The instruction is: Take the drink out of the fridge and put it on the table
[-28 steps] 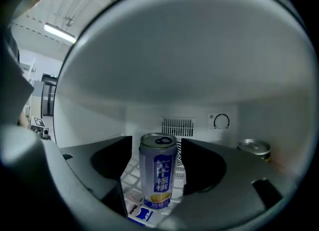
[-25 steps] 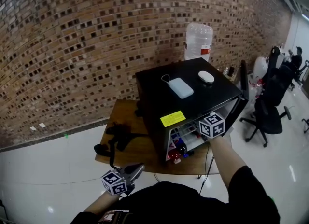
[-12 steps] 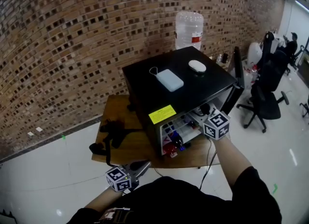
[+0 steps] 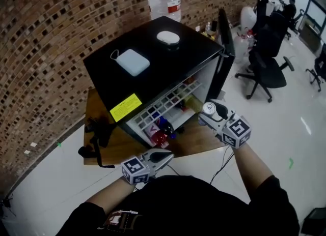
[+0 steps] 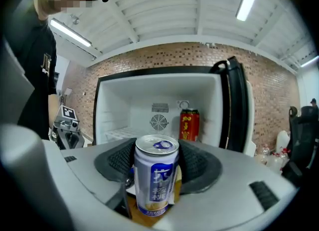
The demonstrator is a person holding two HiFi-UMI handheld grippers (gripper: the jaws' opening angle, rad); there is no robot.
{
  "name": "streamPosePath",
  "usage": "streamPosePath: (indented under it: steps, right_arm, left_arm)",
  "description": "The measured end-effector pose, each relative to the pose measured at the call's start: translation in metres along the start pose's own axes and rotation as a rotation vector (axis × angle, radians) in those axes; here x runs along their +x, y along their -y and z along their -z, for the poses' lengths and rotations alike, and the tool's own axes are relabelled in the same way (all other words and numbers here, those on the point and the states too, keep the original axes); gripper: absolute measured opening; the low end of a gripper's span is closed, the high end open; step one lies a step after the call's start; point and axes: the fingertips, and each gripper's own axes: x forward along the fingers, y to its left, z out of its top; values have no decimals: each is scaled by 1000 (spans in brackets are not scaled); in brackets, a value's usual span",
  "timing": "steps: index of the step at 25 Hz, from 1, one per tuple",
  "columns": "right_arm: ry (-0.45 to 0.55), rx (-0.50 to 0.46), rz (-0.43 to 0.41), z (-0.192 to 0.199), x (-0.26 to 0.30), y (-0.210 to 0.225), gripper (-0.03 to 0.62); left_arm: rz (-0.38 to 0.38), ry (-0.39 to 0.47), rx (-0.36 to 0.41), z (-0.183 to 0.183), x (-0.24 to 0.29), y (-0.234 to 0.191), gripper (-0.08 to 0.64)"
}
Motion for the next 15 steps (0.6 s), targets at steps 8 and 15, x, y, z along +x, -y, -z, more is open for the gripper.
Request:
streamPosePath:
  steps: [8, 15]
  right_arm:
    - [-116, 75, 73, 114, -40, 22, 275]
    - [-150, 75, 90, 173, -38, 26, 275]
  left_arm:
    - [118, -68, -12, 20, 83, -3, -6]
    - [78, -55, -134, 31, 121, -28, -5]
